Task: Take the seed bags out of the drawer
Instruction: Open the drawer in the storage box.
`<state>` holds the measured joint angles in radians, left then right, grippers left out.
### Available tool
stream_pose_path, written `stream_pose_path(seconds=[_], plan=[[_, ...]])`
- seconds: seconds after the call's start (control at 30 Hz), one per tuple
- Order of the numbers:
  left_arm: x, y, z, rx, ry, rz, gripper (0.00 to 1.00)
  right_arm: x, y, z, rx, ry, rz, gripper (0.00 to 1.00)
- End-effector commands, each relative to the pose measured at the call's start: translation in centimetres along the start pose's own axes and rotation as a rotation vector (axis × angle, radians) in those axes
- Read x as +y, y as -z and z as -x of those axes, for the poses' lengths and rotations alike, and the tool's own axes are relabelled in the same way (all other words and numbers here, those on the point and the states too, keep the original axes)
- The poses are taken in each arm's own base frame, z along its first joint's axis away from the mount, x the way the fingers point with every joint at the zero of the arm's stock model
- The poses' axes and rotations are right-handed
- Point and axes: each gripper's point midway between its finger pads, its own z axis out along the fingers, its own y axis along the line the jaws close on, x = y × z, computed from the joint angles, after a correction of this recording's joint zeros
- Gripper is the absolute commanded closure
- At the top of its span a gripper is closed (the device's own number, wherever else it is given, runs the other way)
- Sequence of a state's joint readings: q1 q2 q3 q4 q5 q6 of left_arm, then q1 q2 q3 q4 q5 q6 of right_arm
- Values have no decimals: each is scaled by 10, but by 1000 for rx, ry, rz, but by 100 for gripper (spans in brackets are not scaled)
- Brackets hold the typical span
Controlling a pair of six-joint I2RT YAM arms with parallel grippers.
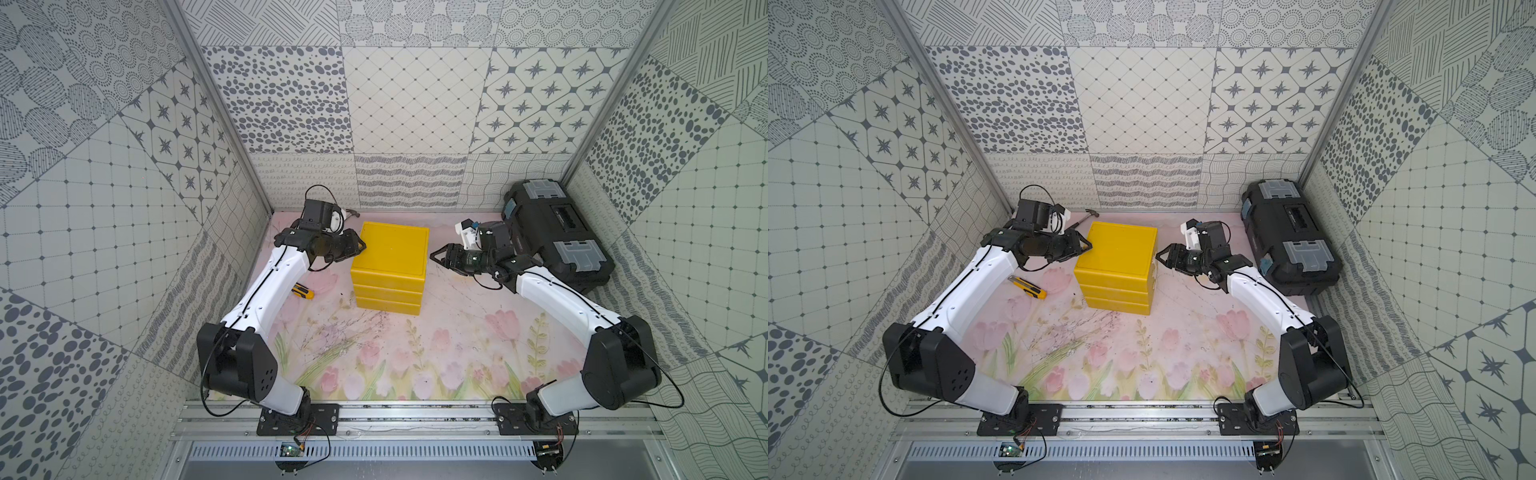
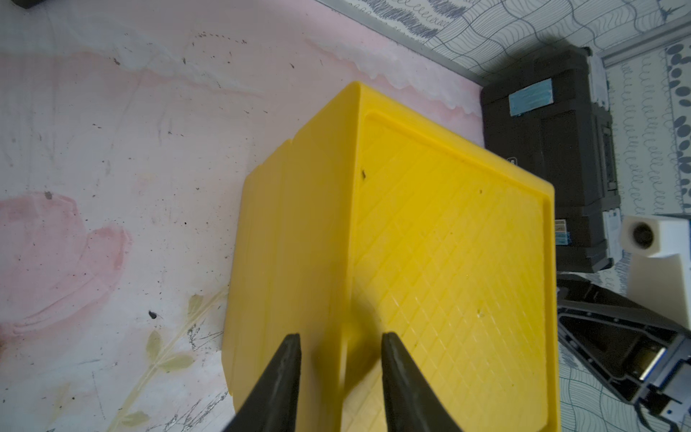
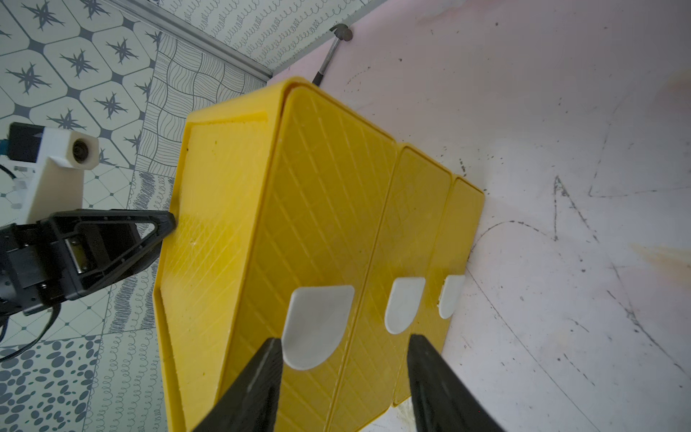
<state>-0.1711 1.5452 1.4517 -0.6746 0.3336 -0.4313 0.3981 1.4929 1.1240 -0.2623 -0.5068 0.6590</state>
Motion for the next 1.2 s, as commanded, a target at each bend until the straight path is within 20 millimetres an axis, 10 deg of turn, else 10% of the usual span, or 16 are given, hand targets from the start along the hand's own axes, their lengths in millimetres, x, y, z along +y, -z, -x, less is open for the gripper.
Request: stream_pose_path(seconds=[0.0, 0.73, 1.17], plan=[[11, -6, -12, 43, -41, 49, 66, 19, 1, 17, -46, 34, 54, 42], [13, -12, -19, 60, -30, 37, 72, 8, -21, 16, -16, 16, 24, 53], [17, -15, -20, 60, -23, 49, 74, 2, -7, 16, -29, 57, -47, 87]])
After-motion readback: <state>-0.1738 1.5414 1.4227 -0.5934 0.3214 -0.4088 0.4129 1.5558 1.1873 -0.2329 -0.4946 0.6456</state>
